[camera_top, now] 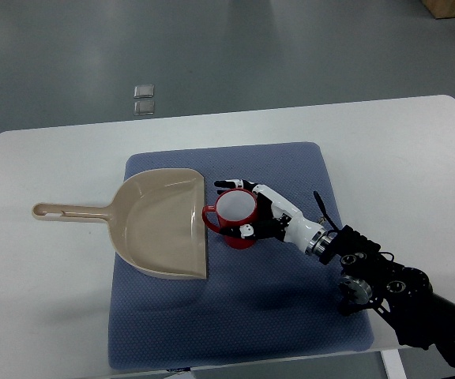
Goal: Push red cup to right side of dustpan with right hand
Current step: 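Keep pushing the red mug with the right hand against the dustpan edge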
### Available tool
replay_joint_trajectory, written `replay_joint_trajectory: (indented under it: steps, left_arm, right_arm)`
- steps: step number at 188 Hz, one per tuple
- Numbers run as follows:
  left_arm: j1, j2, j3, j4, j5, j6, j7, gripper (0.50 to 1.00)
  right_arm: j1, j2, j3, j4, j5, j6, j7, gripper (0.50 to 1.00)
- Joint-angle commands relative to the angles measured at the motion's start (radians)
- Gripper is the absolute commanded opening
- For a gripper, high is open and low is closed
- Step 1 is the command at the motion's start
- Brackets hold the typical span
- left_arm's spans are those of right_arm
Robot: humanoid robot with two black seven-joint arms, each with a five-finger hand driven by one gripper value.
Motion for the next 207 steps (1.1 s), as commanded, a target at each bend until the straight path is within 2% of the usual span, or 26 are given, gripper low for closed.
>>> replay_joint_trajectory:
  steps: [1,50,81,146,207]
  left_arm:
    - [0.0,0.0,0.0,0.0,-0.001,0.0,0.0,1.0]
    - [0.0,0.0,0.0,0.0,0.0,0.0,0.0,1.0]
    - [0.0,0.0,0.0,0.0,0.0,0.0,0.0,1.0]
    - [-0.001,0.0,0.001,0.0,0.0,0.0,0.0,1.0]
    - [-0.001,0.0,0.001,-0.002,0.0,0.0,0.0,1.0]
  right_arm:
    - [0.001,0.0,-0.004,0.011,0.001,-0.009,0.0,0.932]
    - [0.001,0.0,-0.044,0.018,0.001,-0.035,0.0,0.932]
    - [0.006,0.0,-0.043,0.018,0.011,-0.026,0.0,0.934]
    - [0.006,0.0,-0.023,0.115,0.024,-0.017,0.0,0.934]
    - [0.015,-0.061,-0.021,0.123,0.083,-0.017,0.0,0.934]
